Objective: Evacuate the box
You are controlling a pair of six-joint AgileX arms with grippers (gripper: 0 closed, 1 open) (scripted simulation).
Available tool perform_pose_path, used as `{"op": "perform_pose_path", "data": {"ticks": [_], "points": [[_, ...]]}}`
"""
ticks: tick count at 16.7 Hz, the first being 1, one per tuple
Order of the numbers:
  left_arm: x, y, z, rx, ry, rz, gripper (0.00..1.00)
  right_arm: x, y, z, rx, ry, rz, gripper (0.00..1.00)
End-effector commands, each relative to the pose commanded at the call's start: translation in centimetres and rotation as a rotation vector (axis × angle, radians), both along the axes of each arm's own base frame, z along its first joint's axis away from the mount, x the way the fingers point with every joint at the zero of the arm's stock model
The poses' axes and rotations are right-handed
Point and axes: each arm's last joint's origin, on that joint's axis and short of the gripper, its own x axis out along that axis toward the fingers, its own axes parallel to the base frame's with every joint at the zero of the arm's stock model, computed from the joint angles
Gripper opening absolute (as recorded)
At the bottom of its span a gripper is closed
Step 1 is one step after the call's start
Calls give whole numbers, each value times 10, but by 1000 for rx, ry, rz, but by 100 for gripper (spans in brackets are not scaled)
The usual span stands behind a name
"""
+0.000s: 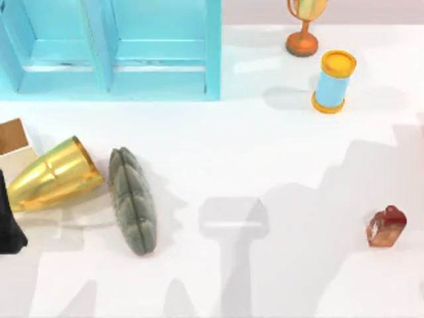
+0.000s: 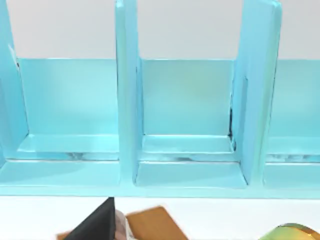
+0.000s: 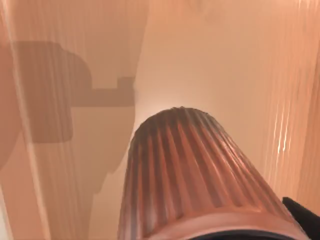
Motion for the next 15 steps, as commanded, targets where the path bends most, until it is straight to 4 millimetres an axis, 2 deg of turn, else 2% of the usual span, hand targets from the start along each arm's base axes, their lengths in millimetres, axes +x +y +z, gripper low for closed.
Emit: {"op": "perform_pose_path", "data": {"ticks": [2, 4, 6, 8, 10, 12, 13, 15], "points": [[0, 0, 0, 0, 0, 0, 100, 3, 12, -3, 1, 6, 0, 0], [0, 0, 0, 0, 0, 0, 100, 10, 40, -10, 1, 16, -1, 0], [0, 0, 0, 0, 0, 0, 100, 14, 84, -18, -5, 26, -2, 0], [0, 0, 0, 0, 0, 0, 100, 12, 142, -28, -17, 35, -2, 0], [0, 0, 0, 0, 0, 0, 100, -3, 205, -41, -34, 43, -1, 0], [0, 0, 0, 0, 0, 0, 100, -31, 262, -56, -56, 50, 0, 0], [0, 0, 0, 0, 0, 0, 100, -47, 283, -63, -67, 50, 0, 0], [0, 0, 0, 0, 0, 0, 100, -77, 313, -75, -85, 46, 0, 0]]}}
